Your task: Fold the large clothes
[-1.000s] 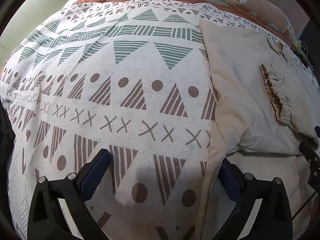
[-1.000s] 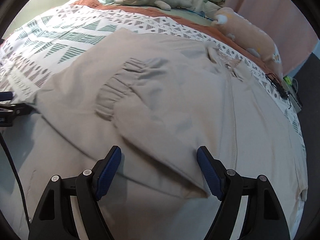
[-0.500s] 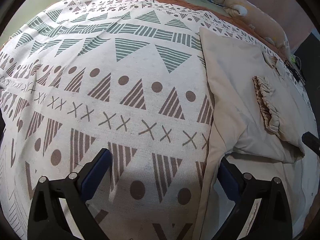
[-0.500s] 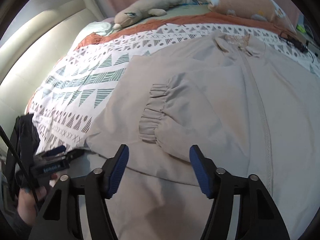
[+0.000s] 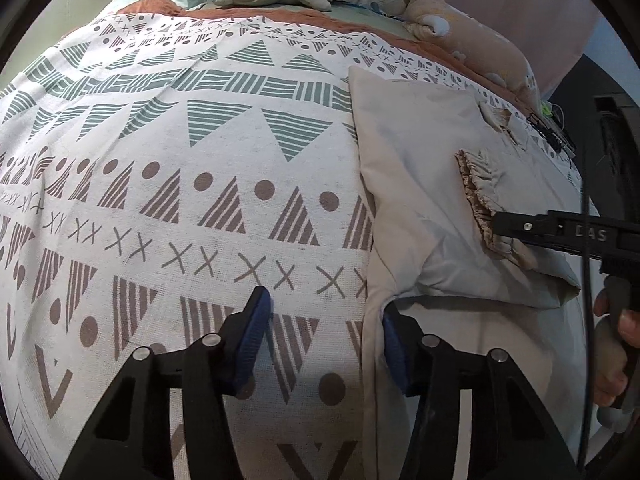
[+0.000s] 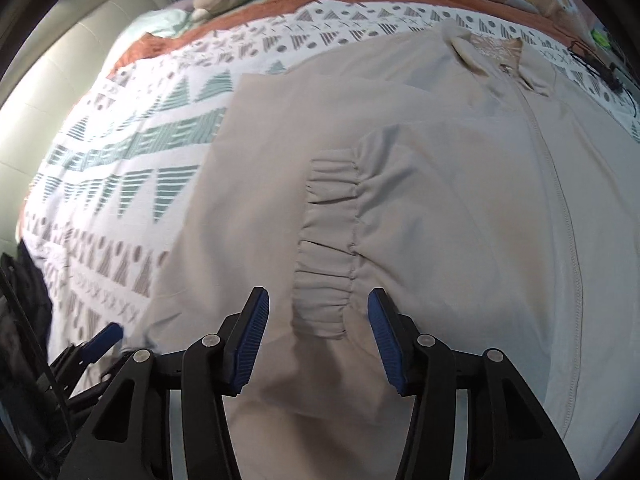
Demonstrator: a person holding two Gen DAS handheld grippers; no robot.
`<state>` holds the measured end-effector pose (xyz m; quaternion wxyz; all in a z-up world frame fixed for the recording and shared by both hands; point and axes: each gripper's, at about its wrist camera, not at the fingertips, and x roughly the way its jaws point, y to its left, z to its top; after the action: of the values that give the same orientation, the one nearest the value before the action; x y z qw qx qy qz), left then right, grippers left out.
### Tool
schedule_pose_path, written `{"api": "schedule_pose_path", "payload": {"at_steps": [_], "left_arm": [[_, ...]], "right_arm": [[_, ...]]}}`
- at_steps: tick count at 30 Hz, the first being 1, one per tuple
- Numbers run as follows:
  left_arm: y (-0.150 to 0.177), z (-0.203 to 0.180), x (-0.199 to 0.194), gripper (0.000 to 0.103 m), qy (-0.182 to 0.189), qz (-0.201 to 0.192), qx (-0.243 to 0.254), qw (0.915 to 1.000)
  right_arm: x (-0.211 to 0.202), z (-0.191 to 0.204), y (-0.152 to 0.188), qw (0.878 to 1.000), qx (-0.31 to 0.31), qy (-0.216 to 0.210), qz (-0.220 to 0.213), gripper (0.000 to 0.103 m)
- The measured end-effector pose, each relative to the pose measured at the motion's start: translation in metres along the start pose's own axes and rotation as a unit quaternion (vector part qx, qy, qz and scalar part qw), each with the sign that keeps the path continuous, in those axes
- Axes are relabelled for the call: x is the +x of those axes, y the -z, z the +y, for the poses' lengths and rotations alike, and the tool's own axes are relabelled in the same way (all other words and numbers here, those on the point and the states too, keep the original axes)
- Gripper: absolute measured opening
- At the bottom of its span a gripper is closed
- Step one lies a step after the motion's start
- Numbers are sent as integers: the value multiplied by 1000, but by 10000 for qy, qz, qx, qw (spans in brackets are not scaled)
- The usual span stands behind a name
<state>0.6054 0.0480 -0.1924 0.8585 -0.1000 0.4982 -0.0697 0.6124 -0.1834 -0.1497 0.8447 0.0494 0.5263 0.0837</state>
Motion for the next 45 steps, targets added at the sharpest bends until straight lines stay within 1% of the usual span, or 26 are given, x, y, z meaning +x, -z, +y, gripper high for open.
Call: {"api": "schedule_pose_path", "payload": {"at_steps": [3, 6, 7, 8, 9, 10, 12, 14, 15, 16, 18, 22, 27, 31, 36, 38, 41, 42, 44, 45], "left_arm": [[-1, 0, 2, 42, 155, 32, -35, 9999], [1, 0, 3, 41, 293, 18, -65, 9995], [1, 0, 2, 41, 378, -2, -89, 9992], [2, 0, 2, 41, 493, -16, -132, 9987], [2, 0, 3, 41, 574, -12, -183, 9982], [3, -1, 3, 41, 625, 0, -212, 9978], [3, -5, 5, 41, 673, 32, -159, 9976], [4, -11, 7, 41, 656, 76, -39, 9978], [4, -13, 8, 41, 633, 106, 7, 9979], [4, -15, 8, 41, 647, 125, 35, 9978], [3, -19, 8, 41, 597, 129, 88, 9981], [-1, -27, 12, 41, 227, 155, 193, 9994], [-3, -24, 13, 41, 15, 161, 127, 9998], [-3, -22, 15, 41, -77, 198, 127, 9997], [-5, -28, 17, 41, -250, 210, 218, 9992], [-6, -30, 18, 41, -293, 219, 239, 9990], [-5, -34, 19, 41, -364, 229, 304, 9986], [-5, -35, 20, 42, -387, 234, 319, 9985], [-5, -36, 21, 41, -433, 256, 339, 9982], [-5, -37, 22, 42, -455, 269, 354, 9980]], "right_arm": [[16, 8, -3, 9998, -47, 108, 134, 50], [30, 15, -5, 9993, -210, 217, 208, 50], [34, 16, -5, 9992, -262, 217, 227, 48], [36, 16, -6, 9988, -343, 266, 239, 45], [37, 16, -7, 9982, -415, 338, 251, 38], [36, 15, -8, 9984, -420, 245, 282, 33], [31, 9, -9, 9990, -323, -18, 317, 28], [22, 3, -8, 9991, -291, -215, 243, 24], [16, -3, -9, 9990, -304, -275, 177, 19], [9, -7, -9, 9990, -313, -314, 111, 9], [-5, -17, -9, 9988, -269, -401, 0, 9], [-29, -40, -7, 9982, -140, -570, -141, 8], [-71, -67, 1, 9977, -205, -479, -435, 7], [-114, -105, 9, 9966, -33, -306, -758, 7], [-164, -170, 27, 9928, 392, 167, -1118, 7], [-175, -200, 34, 9896, 662, 489, -1179, 8], [-183, -239, 49, 9842, 1103, 734, -1178, 9], [-186, -250, 53, 9820, 1255, 733, -1208, 11], [-188, -265, 66, 9788, 1441, 703, -1273, 45], [-186, -269, 71, 9789, 1468, 690, -1239, 96]]}}
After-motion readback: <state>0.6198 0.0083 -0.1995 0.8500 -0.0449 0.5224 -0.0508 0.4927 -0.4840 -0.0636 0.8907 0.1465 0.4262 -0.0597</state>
